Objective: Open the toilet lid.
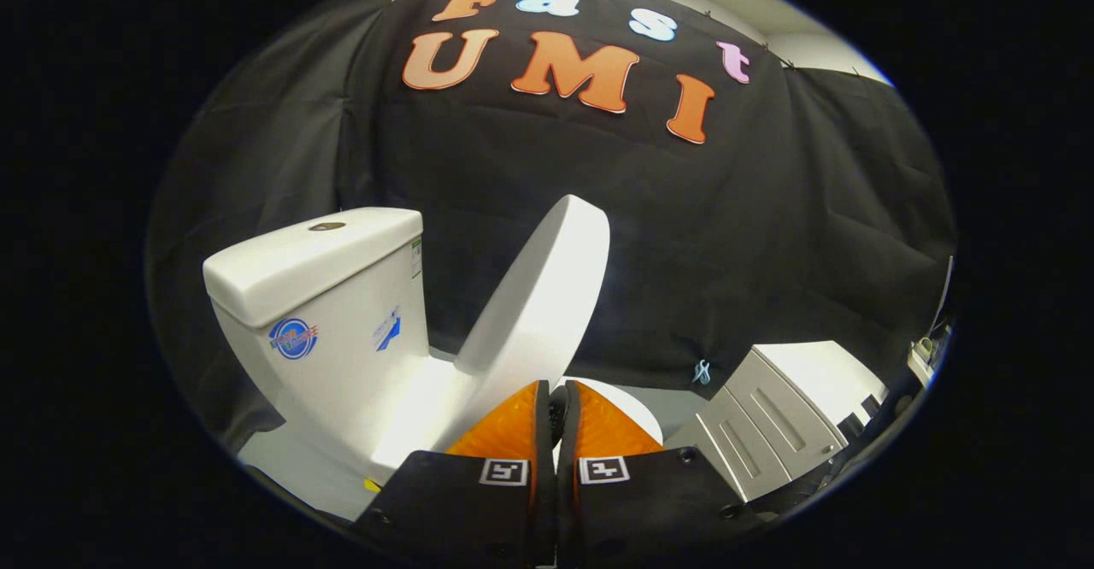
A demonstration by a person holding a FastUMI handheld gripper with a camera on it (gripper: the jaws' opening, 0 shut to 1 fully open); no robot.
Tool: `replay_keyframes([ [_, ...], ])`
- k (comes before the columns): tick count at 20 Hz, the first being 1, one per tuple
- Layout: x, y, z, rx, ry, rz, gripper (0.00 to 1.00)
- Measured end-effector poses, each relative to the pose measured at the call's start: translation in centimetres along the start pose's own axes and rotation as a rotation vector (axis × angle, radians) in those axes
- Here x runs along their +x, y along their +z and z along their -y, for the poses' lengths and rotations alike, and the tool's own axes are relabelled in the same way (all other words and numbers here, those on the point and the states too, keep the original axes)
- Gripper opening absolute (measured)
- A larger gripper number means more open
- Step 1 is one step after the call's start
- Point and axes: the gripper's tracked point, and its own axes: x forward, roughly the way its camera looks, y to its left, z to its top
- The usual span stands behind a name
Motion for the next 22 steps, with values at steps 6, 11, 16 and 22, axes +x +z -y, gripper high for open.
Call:
replay_keyframes([
  [6,-0.2,1.4,-2.4,-0.029,0.008,0.048,0.08],
  [11,-0.3,2.4,-4.9,-0.018,0.042,0.082,0.08],
  [16,-0.5,2.9,-6.9,-0.014,0.073,0.097,0.08],
  [22,-1.1,3.7,-10.2,-0.051,0.117,0.121,0.08],
])
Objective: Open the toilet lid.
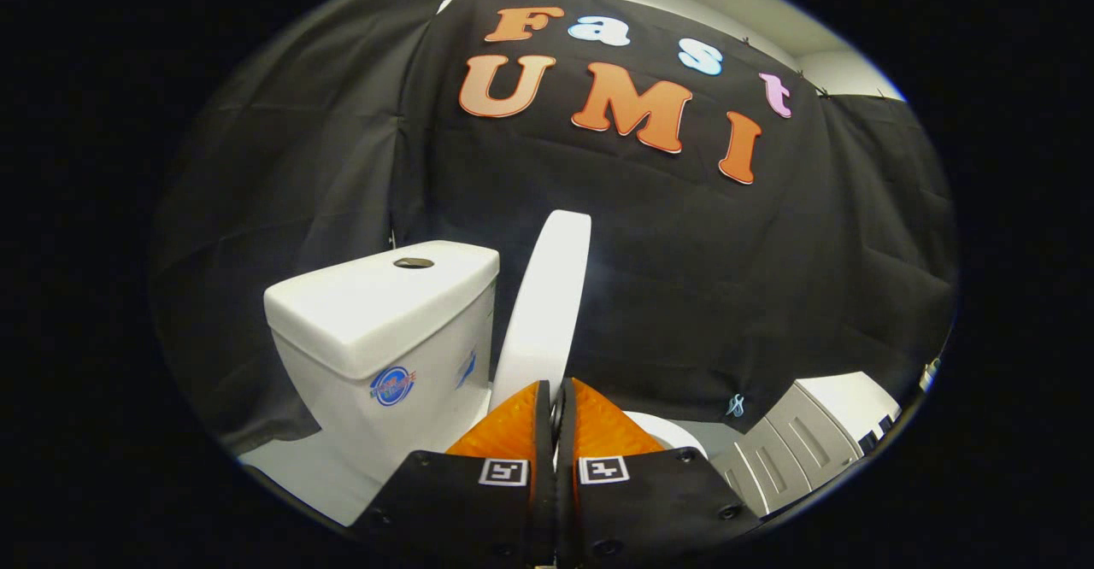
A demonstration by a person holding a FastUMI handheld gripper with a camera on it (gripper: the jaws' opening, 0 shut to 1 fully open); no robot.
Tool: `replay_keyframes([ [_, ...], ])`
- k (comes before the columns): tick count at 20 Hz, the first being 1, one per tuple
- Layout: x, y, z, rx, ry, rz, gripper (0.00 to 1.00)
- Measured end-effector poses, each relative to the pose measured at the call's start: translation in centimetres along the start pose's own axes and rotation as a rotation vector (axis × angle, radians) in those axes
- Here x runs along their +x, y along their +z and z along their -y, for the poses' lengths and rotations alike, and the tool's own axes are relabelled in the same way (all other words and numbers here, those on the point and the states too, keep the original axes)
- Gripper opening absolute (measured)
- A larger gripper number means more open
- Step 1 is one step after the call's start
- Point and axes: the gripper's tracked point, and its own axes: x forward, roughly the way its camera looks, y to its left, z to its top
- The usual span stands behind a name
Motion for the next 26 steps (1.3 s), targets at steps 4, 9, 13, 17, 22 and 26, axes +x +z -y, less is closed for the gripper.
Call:
replay_keyframes([
  [4,0.2,0.4,-1.8,-0.003,0.023,0.007,0.08],
  [9,0.4,0.7,-3.4,-0.002,0.036,0.011,0.08],
  [13,0.3,0.9,-5.2,-0.021,0.060,0.018,0.08],
  [17,0.5,0.8,-6.5,-0.039,0.058,0.025,0.08],
  [22,0.5,1.1,-7.4,-0.087,0.035,0.034,0.08],
  [26,0.6,0.9,-7.3,-0.096,-0.005,0.033,0.09],
])
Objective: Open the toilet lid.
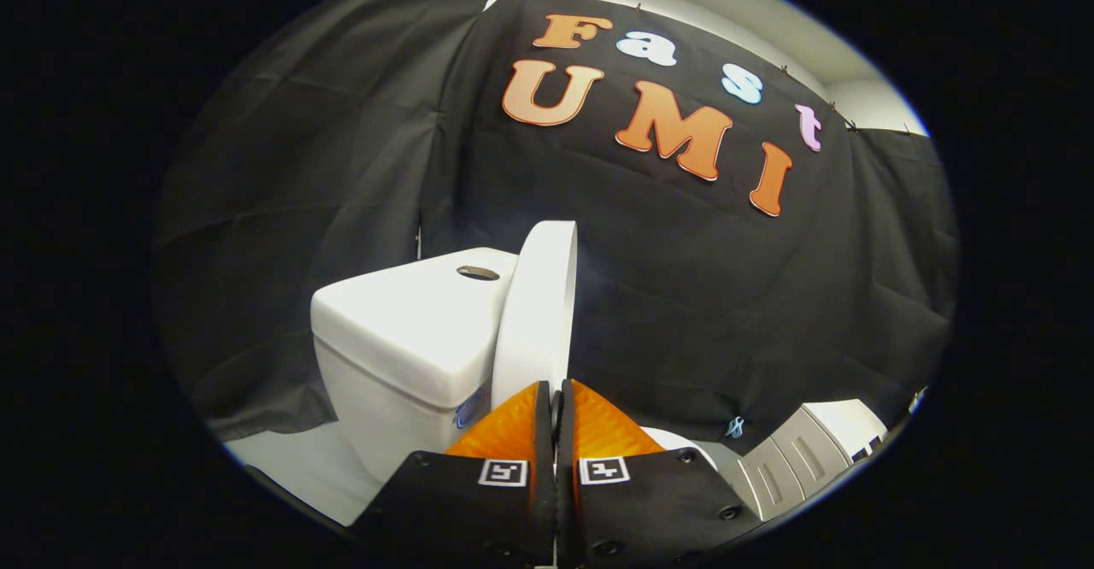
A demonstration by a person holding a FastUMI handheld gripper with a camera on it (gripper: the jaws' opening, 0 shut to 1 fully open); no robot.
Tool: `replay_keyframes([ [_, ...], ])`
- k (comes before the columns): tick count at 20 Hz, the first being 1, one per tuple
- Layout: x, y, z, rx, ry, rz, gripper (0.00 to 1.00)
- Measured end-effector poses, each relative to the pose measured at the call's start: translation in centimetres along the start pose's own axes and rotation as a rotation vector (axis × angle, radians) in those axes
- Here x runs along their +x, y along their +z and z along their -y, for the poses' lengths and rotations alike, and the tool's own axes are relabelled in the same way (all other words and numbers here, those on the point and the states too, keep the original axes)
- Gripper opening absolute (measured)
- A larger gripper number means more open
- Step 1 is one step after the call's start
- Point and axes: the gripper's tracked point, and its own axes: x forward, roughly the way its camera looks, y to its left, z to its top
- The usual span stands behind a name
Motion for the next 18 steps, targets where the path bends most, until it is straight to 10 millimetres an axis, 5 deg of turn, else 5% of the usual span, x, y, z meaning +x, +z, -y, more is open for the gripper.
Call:
replay_keyframes([
  [4,0.1,-0.1,-0.4,-0.015,0.004,-0.005,0.23],
  [9,0.0,0.0,-0.4,-0.001,0.021,-0.016,0.26],
  [13,-0.3,0.4,-0.7,0.021,0.070,-0.021,0.82],
  [18,-1.7,3.0,1.4,-0.015,0.065,0.047,0.90],
])
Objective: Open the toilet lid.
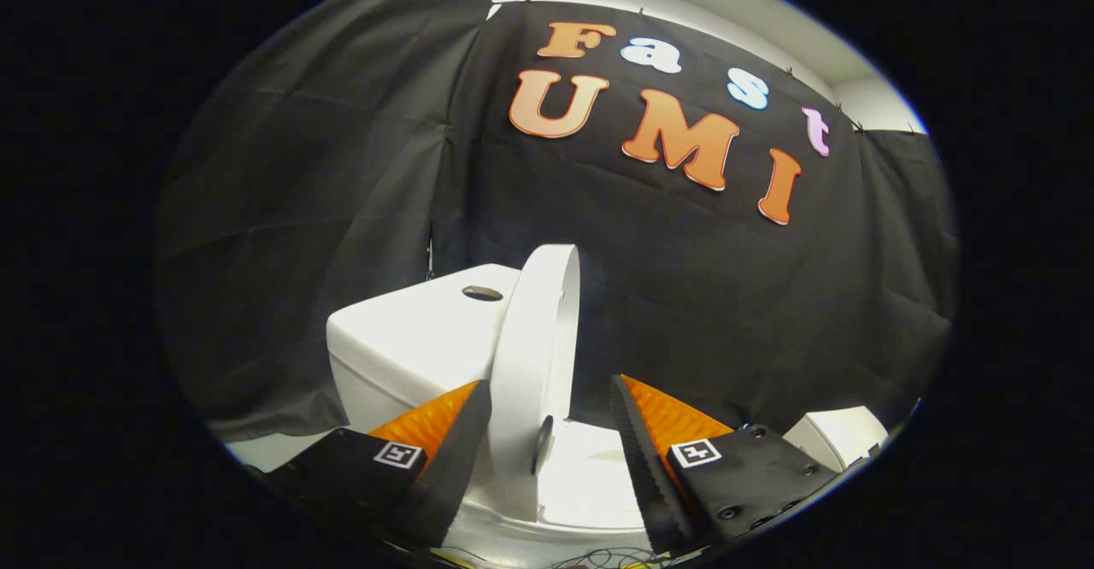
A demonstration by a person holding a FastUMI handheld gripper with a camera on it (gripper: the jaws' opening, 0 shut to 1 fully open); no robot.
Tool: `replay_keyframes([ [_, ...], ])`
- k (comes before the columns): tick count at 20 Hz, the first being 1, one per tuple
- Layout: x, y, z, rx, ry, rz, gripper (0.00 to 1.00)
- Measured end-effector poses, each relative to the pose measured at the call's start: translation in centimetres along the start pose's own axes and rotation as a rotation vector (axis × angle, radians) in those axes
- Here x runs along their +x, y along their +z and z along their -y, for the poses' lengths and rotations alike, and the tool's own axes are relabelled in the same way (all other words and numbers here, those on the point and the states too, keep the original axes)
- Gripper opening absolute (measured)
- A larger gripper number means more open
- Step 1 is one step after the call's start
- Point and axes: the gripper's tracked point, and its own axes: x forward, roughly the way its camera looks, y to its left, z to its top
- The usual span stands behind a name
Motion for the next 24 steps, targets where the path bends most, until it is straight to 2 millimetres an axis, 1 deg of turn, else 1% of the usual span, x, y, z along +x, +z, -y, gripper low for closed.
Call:
replay_keyframes([
  [3,-0.2,-0.1,0.8,-0.022,0.025,0.000,0.90],
  [4,0.0,-0.6,1.2,-0.003,0.036,-0.013,0.90],
  [5,0.3,-0.9,1.8,0.032,0.045,-0.018,0.90],
  [8,0.3,-0.5,4.1,0.139,0.057,-0.022,0.91],
  [9,0.2,-0.4,5.1,0.165,0.052,-0.020,0.91],
  [12,-0.8,0.8,9.1,0.193,0.016,0.022,0.92],
  [15,-2.0,1.3,12.5,0.236,0.019,0.039,0.92],
  [18,-4.0,1.9,16.8,0.246,-0.002,0.093,0.92],
  [21,-6.0,1.8,19.9,0.238,-0.018,0.102,0.92],
  [24,-8.1,2.9,23.5,0.230,-0.030,0.130,0.92],
])
